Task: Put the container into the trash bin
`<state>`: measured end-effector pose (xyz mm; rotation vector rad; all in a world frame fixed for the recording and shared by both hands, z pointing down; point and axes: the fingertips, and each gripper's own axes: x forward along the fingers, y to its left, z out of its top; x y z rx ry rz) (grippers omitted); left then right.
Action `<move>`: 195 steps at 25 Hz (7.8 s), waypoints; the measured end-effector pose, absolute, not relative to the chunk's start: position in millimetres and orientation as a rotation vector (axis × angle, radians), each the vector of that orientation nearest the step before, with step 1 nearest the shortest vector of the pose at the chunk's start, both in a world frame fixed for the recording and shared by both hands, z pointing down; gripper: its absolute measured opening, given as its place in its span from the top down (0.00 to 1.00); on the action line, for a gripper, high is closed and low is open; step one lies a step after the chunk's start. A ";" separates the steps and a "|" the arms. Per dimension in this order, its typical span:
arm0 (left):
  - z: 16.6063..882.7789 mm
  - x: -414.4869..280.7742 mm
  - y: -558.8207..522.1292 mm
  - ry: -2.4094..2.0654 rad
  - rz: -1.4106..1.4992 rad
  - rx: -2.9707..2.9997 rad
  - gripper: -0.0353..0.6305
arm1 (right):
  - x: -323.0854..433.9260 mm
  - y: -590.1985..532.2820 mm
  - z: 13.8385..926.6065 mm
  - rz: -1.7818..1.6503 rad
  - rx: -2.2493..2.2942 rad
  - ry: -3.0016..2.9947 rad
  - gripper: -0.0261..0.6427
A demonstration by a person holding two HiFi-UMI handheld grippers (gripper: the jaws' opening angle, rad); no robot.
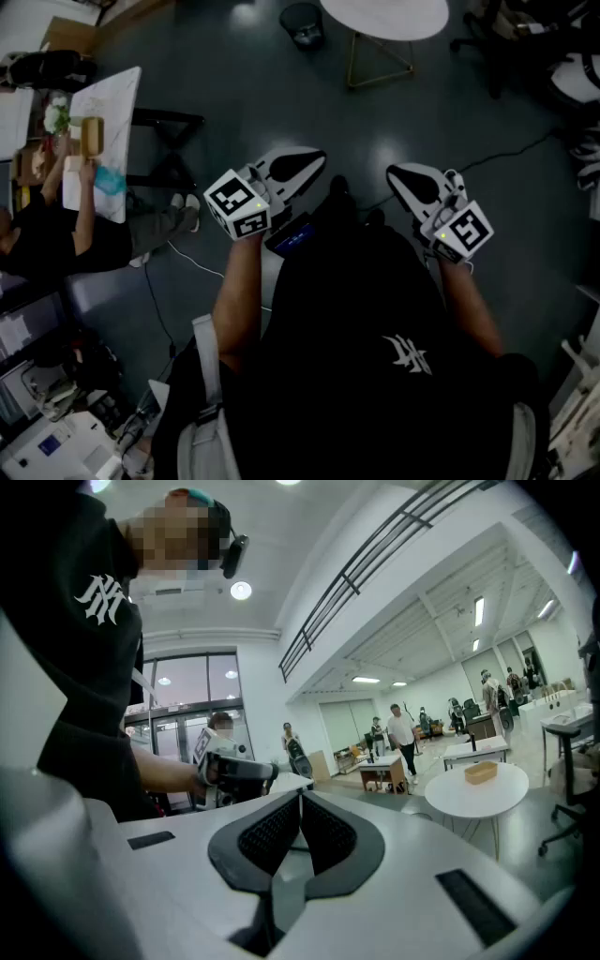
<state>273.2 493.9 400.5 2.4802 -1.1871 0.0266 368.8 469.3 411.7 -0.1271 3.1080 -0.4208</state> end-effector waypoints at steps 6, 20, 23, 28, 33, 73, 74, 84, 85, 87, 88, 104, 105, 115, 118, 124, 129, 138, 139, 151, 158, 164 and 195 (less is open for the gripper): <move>401.7 282.1 533.6 -1.116 -0.063 2.502 0.94 | 365.1 506.0 410.5 -0.364 -0.154 3.153 0.90; 382.4 210.2 559.0 -1.211 -0.146 2.523 0.94 | 317.8 508.4 404.2 -0.318 -0.246 3.211 0.90; 382.3 206.8 556.7 -1.201 -0.132 2.538 0.94 | 315.8 505.6 404.6 -0.328 -0.294 3.207 0.90; 382.4 200.5 554.9 -1.160 -0.120 2.562 0.94 | 308.1 507.5 397.7 -0.331 -0.324 3.147 0.90; 385.9 198.2 552.4 -1.130 -0.123 2.571 0.94 | 307.1 501.7 397.7 -0.329 -0.388 3.135 0.90; 397.9 177.2 412.0 -1.106 -0.151 2.528 0.94 | 298.3 356.5 396.9 -0.363 -0.419 3.081 0.90; 396.9 177.9 402.6 -1.107 -0.152 2.528 0.94 | 298.4 347.8 396.0 -0.369 -0.410 3.080 0.90; 371.0 191.9 302.9 -1.183 -0.113 2.513 0.94 | 317.7 250.3 384.3 -0.376 -0.343 3.081 0.90; 369.3 193.9 293.7 -1.192 -0.109 2.512 0.94 | 321.3 240.2 386.0 -0.380 -0.343 3.087 0.90; 368.5 196.9 278.9 -1.209 -0.107 2.503 0.94 | 326.8 223.9 392.6 -0.399 -0.346 3.105 0.90; 369.6 197.7 273.5 -1.215 -0.107 2.495 0.94 | 328.2 218.4 395.4 -0.408 -0.340 3.108 0.90; 388.6 190.7 211.6 -1.246 -0.129 2.435 0.94 | 322.1 152.3 423.1 -0.473 -0.285 3.147 0.90; 389.1 189.3 206.0 -1.244 -0.133 2.435 0.94 | 321.1 146.9 424.2 -0.473 -0.287 3.153 0.90; 394.3 163.0 127.8 -1.215 -0.166 2.437 0.94 | 295.3 71.2 428.8 -0.459 -0.322 3.206 0.90; 391.8 145.9 105.6 -1.206 -0.187 2.445 0.94 | 277.9 48.9 426.7 -0.476 -0.338 3.212 0.90; 389.6 98.6 68.3 -1.219 -0.244 2.434 0.94 | 234.2 10.2 421.2 -0.453 -0.367 3.254 0.90; 406.4 77.0 36.9 -1.201 -0.268 2.389 0.94 | 216.3 -26.0 423.0 -0.448 -0.423 3.271 0.90; 456.8 73.1 -20.2 -1.244 -0.289 2.177 0.94 | 225.3 -91.6 444.6 -0.481 -0.490 3.342 0.89; 462.2 76.1 -27.6 -1.243 -0.285 2.160 0.94 | 227.7 -102.5 449.0 -0.486 -0.492 3.350 0.89; 497.9 61.3 -105.4 -1.370 -0.362 1.928 0.94 | 220.4 -227.7 515.8 -0.615 -0.404 3.489 0.81; 558.4 71.1 -155.8 -1.444 -0.346 1.735 0.86 | 222.6 -294.3 576.5 -0.733 -0.284 3.584 0.75; 621.2 91.2 -183.1 -1.439 -0.307 1.575 0.82 | 226.3 -332.4 642.6 -0.873 -0.260 3.683 0.71; 727.5 154.3 -215.4 -1.268 -0.100 1.242 0.90 | 225.2 -352.2 721.1 -1.115 -0.330 3.699 0.88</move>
